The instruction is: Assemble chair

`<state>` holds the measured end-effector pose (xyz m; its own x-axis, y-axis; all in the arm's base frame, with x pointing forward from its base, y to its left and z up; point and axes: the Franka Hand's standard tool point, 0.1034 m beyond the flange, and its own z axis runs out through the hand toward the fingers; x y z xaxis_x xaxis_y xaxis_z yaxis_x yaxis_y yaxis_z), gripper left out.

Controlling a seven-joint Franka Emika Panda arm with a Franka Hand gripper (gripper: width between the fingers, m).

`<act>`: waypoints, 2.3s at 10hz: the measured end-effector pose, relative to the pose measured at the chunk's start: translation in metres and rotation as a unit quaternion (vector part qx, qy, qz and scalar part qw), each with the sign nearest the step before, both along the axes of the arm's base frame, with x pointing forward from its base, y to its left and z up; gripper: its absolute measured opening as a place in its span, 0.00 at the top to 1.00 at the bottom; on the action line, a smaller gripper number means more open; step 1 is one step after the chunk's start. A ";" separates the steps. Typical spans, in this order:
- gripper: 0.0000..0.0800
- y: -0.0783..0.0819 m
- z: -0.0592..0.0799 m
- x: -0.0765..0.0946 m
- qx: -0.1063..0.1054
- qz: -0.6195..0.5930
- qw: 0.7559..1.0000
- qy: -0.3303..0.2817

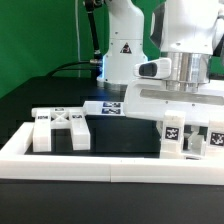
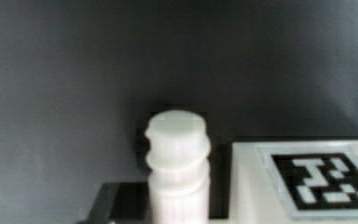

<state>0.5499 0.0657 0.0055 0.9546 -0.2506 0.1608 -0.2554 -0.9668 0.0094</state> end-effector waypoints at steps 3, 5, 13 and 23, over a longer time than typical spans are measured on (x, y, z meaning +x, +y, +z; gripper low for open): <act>0.69 -0.001 0.001 0.000 0.000 0.001 1.000 0.000; 0.69 -0.006 0.010 0.002 0.000 0.011 1.000 0.007; 0.69 -0.024 0.054 -0.002 0.024 0.024 0.995 0.090; 0.69 -0.037 0.069 -0.027 0.078 0.024 0.904 0.421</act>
Offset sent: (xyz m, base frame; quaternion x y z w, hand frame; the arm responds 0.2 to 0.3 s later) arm -0.0005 -0.0068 0.0099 -0.0011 -0.0095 -0.0121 0.9999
